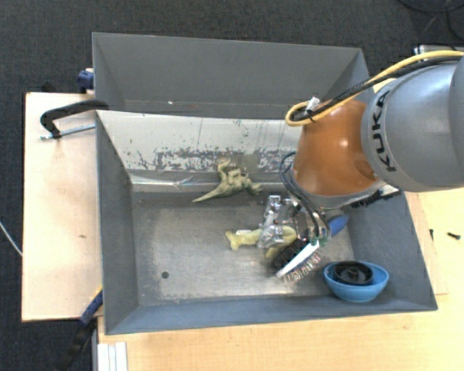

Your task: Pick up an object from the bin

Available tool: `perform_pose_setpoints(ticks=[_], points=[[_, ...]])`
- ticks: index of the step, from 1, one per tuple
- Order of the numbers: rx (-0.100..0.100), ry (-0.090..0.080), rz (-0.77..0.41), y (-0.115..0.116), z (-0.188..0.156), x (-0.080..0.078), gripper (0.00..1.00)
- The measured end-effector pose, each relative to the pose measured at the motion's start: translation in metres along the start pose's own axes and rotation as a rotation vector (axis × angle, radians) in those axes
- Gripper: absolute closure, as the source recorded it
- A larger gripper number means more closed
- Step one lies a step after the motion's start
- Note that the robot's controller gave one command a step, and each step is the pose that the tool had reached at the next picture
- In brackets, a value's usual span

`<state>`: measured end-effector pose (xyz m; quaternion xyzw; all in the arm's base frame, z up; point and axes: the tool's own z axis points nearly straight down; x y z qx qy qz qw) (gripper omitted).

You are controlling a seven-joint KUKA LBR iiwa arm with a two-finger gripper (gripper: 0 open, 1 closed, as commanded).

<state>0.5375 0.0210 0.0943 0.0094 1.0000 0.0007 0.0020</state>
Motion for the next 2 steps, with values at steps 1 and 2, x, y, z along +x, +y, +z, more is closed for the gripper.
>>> perform_pose_setpoints(ticks=[1, 2], points=[[0.0, -0.011, -0.068, 0.001, -0.188, 0.01, 1.0], [0.0, 0.003, -0.386, 0.028, -0.183, 0.045, 1.0]])
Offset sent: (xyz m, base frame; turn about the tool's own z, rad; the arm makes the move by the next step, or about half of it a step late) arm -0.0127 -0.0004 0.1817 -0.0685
